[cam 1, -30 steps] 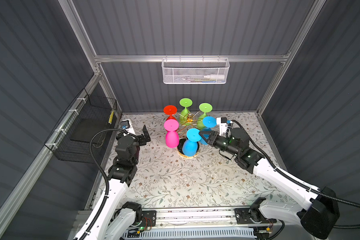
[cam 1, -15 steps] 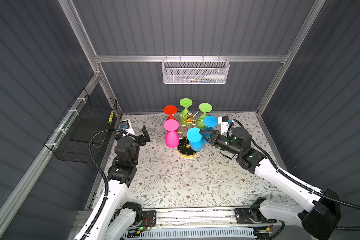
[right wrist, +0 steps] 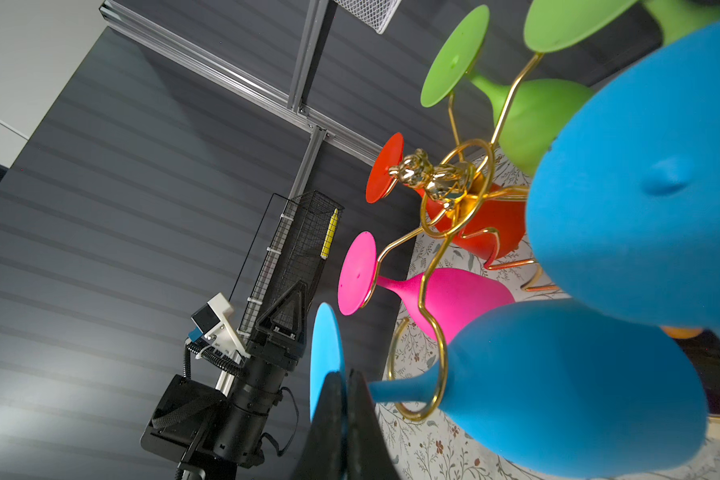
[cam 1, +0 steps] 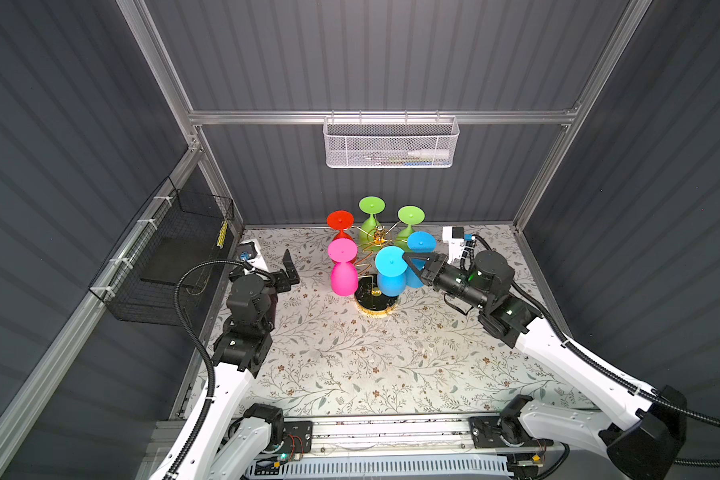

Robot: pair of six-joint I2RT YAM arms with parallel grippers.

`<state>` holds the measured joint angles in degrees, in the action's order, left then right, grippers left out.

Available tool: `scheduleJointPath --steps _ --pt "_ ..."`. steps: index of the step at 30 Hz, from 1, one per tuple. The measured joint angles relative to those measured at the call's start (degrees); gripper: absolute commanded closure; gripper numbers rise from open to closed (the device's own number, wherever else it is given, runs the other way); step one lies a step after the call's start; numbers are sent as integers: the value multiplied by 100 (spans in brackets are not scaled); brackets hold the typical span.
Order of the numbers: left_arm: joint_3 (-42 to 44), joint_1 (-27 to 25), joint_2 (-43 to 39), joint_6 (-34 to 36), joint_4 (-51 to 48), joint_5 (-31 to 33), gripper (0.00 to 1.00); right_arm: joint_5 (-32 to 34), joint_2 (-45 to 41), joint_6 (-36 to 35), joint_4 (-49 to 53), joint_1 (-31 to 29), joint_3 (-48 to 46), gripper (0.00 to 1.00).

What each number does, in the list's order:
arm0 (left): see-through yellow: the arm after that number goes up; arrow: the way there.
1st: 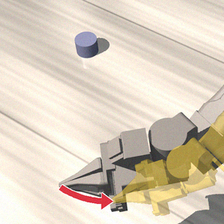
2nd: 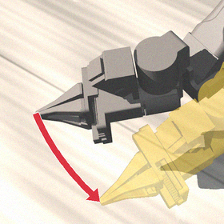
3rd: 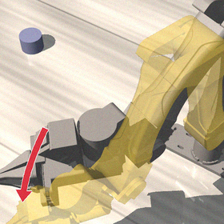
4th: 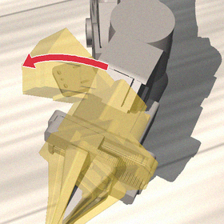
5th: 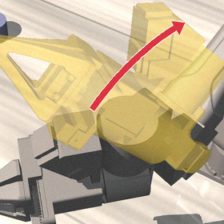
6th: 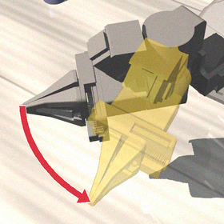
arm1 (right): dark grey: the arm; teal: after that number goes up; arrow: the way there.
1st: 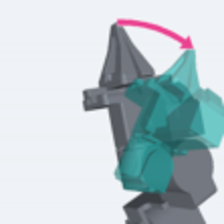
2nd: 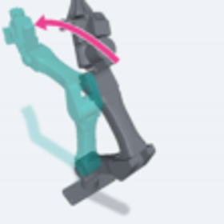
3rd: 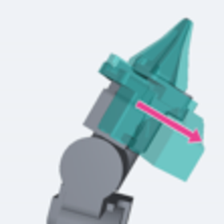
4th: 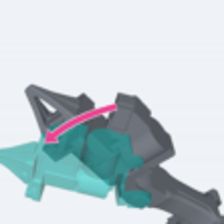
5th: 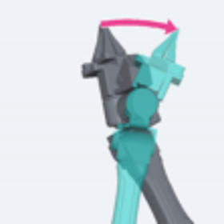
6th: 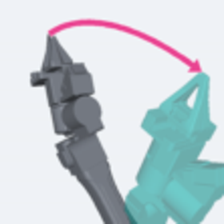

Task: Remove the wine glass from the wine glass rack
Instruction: 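Close the right gripper on the blue glass's rim and pull it off the rack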

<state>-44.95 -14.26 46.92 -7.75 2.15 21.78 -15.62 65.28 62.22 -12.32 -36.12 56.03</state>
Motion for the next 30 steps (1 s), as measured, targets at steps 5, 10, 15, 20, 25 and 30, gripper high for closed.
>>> scheduleJointPath --steps 5,10,15,20,25,30 --pt "0 0 -20 0 -2 0 0 20 101 177 -48 0 13 100" --pt "0 0 -22 0 -2 0 0 50 289 291 -116 -4 15 100" --pt "0 0 -22 0 -4 0 0 96 450 341 -166 -33 94 100" --pt "0 0 -70 0 -7 0 0 205 546 356 -291 -55 221 100" --pt "0 0 -94 0 -7 0 0 356 621 361 -385 -72 293 100" --pt "0 0 -96 0 -7 0 0 411 798 363 -415 -85 334 100"
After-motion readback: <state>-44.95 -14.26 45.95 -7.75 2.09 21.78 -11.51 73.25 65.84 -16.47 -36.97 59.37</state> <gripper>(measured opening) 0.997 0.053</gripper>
